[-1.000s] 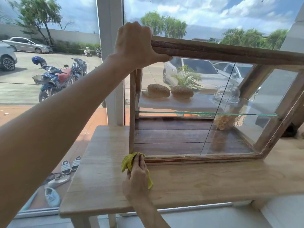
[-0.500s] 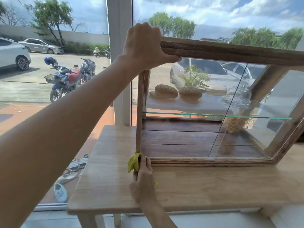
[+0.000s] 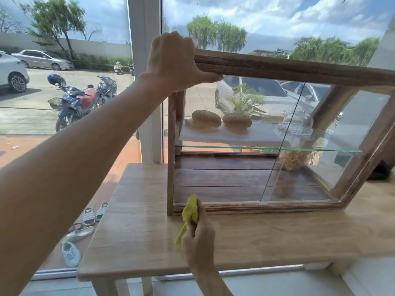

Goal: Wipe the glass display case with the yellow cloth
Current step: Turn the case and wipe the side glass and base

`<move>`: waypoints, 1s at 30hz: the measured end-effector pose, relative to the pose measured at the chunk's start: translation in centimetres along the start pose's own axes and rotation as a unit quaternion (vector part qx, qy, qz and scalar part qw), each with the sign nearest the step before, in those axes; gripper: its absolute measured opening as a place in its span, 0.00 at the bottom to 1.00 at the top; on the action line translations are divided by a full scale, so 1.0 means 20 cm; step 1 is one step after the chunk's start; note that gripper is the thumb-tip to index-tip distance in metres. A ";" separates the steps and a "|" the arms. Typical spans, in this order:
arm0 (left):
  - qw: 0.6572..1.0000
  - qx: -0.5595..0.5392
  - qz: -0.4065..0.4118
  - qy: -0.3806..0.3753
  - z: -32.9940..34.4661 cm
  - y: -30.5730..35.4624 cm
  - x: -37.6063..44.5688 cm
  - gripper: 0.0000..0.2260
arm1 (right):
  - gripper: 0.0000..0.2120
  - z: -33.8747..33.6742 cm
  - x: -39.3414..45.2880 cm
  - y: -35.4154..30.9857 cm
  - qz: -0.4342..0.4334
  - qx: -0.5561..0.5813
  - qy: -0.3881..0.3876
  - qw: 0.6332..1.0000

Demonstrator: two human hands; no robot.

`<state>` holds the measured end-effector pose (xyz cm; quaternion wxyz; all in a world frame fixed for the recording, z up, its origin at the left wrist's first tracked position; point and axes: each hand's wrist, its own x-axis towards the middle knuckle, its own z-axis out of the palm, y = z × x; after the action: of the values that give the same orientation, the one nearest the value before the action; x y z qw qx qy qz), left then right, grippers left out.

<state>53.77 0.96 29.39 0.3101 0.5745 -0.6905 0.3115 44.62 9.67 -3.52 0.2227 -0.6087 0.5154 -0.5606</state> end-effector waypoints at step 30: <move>1.000 -0.009 0.003 0.009 0.01 -0.01 0.00 0.41 | 0.33 -0.32 0.31 0.33 0.145 -0.452 -0.070 0.877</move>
<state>53.88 0.81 29.39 0.3203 0.5671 -0.6919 0.3115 35.28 3.69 -4.57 0.0376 -0.5995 0.7782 -0.1835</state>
